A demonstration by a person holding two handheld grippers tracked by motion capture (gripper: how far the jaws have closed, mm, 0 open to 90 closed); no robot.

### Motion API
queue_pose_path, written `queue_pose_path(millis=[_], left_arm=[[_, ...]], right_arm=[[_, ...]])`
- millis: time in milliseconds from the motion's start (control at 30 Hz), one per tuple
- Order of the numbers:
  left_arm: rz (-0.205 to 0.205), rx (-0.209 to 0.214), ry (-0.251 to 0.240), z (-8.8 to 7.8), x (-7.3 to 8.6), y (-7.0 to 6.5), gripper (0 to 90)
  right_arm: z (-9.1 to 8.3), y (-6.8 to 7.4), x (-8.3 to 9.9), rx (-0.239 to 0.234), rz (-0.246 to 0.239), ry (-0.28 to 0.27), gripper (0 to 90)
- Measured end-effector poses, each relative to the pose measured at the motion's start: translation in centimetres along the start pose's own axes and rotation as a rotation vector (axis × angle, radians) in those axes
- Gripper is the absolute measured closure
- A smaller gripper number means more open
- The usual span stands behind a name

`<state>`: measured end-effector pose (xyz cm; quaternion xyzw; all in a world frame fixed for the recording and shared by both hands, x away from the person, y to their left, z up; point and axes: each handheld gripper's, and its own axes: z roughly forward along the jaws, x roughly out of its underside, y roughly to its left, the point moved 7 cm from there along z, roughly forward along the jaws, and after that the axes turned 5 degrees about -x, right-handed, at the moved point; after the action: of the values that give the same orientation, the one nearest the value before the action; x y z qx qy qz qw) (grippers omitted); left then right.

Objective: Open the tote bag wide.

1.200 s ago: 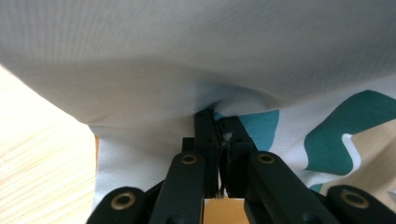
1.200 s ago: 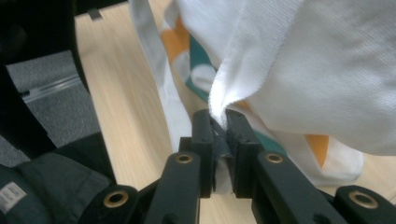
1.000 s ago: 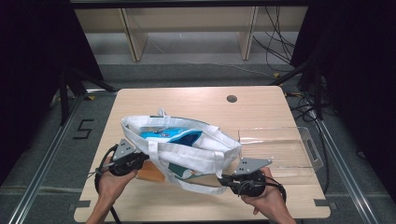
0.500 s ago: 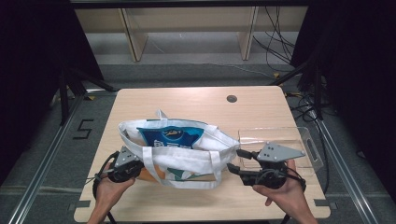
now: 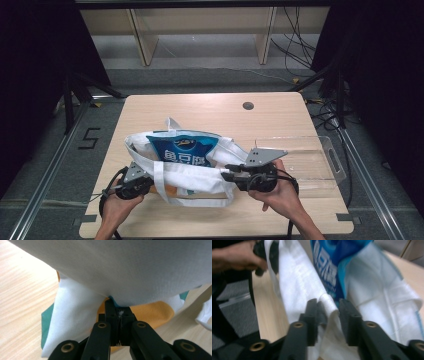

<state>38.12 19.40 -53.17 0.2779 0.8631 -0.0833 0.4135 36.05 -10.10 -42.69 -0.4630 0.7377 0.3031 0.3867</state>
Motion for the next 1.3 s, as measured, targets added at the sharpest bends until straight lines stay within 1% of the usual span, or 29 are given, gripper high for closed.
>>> queue_pose_path(millis=[33, 100, 133, 200, 233, 267, 300, 367, 400, 467, 500, 533, 567, 600, 633, 667, 733, 767, 800, 833, 867, 933, 967, 1000, 1033, 1167, 1233, 1267, 1300], left_arm=[[0.0, 0.003, 0.014, -0.1, 0.1, 0.0, 88.1], [-0.007, -0.003, 0.01, -0.1, 0.1, -0.1, 88.1], [-0.003, -0.001, 0.01, 0.0, 0.2, -0.2, 88.2], [-0.004, -0.001, 0.022, 0.1, 0.4, -0.2, 88.0], [0.006, 0.015, 0.035, 0.0, 0.6, -0.1, 87.8], [0.006, 0.015, 0.035, 0.0, 0.6, -0.1, 87.3], [-0.02, 0.035, 0.032, -0.1, 0.6, -0.2, 85.6], [-0.037, 0.08, 0.039, -1.2, 0.4, -0.6, 73.8], [0.02, 0.078, 0.066, -2.1, 0.2, -0.4, 70.4], [-0.002, 0.066, 0.03, -3.6, -1.0, -0.8, 63.7], [0.041, 0.07, 0.076, -4.6, -1.2, -0.4, 55.6], [0.041, 0.07, 0.076, -4.6, -1.2, -0.4, 48.2], [0.022, 0.081, 0.078, -5.2, -1.7, -0.6, 48.2], [0.02, 0.082, 0.058, -6.0, -2.4, -0.7, 43.0], [-0.031, 0.078, -0.001, -7.2, -3.6, -0.9, 38.8], [-0.032, 0.082, -0.01, -8.0, -4.3, -0.7, 35.3], [-0.06, 0.073, -0.05, -9.3, -5.7, -0.1, 31.8], [-0.06, 0.073, -0.05, -9.3, -5.7, -0.1, 29.6], [-0.085, 0.062, -0.078, -9.6, -6.3, 0.2, 29.6], [-0.126, 0.047, -0.115, -10.2, -7.6, 0.8, 26.4], [-0.126, 0.047, -0.115, -10.2, -7.6, 0.8, 25.6], [-0.151, 0.029, -0.124, -10.3, -8.9, 1.8, 24.4], [-0.162, 0.033, -0.129, -10.2, -9.3, 2.0, 24.0], [-0.189, 0.027, -0.149, -9.9, -9.8, 2.4, 23.4], [-0.207, 0.026, -0.15, -9.6, -10.1, 2.7, 23.6], [-0.242, 0.028, -0.119, -8.0, -10.5, 3.9, 24.9], [-0.236, 0.041, -0.122, -7.4, -10.6, 4.0, 30.7], [-0.212, 0.046, -0.134, -7.2, -10.6, 4.0, 38.6], [-0.185, 0.028, -0.127, -7.1, -10.5, 4.0, 42.8]], right_arm=[[0.3, -0.1, 0.5, -0.014, -0.011, 0.021, 76.2], [1.3, -0.2, 1.7, -0.025, -0.02, 0.064, 82.9], [1.8, 0.0, 2.4, -0.029, 0.008, 0.089, 83.7], [2.7, -0.2, 3.4, -0.025, 0.006, 0.128, 83.9], [3.1, -0.2, 4.0, -0.018, 0.028, 0.147, 84.0], [3.7, -0.2, 4.6, -0.02, 0.038, 0.172, 84.2], [4.1, -0.2, 5.0, -0.016, 0.03, 0.192, 84.2], [4.5, 0.0, 5.4, -0.012, 0.037, 0.196, 84.2], [4.5, 0.0, 5.5, -0.019, 0.014, 0.205, 84.2], [4.5, 0.0, 5.5, -0.015, 0.033, 0.197, 84.2], [4.4, -0.1, 5.5, -0.01, 0.034, 0.197, 84.2], [4.4, -0.1, 5.5, -0.013, 0.035, 0.195, 84.2], [4.4, -0.1, 5.5, -0.013, 0.035, 0.195, 84.2], [4.4, -0.1, 5.6, -0.015, 0.037, 0.196, 84.1], [4.5, 0.1, 5.6, -0.014, 0.047, 0.194, 84.1], [4.5, 0.0, 5.6, -0.01, 0.041, 0.191, 84.1], [4.5, 0.1, 5.6, -0.011, 0.043, 0.189, 84.0], [4.5, 0.1, 5.6, -0.011, 0.043, 0.189, 84.0], [4.4, 0.0, 5.6, -0.012, 0.036, 0.194, 84.1], [4.4, 0.0, 5.6, -0.016, 0.037, 0.189, 84.0], [4.3, 0.0, 5.6, -0.015, 0.045, 0.189, 84.0], [4.4, 0.0, 5.5, -0.012, 0.046, 0.182, 84.0], [4.4, 0.0, 5.5, -0.011, 0.046, 0.181, 84.0], [4.4, 0.0, 5.5, -0.011, 0.046, 0.18, 83.9], [4.4, 0.0, 5.5, -0.01, 0.039, 0.177, 84.0], [4.2, 0.0, 5.5, -0.017, 0.049, 0.189, 83.9], [4.2, -0.1, 5.5, -0.012, 0.043, 0.187, 83.9], [4.2, -0.1, 5.5, -0.013, 0.043, 0.185, 83.9], [4.2, -0.1, 5.5, -0.012, 0.043, 0.185, 84.0]])
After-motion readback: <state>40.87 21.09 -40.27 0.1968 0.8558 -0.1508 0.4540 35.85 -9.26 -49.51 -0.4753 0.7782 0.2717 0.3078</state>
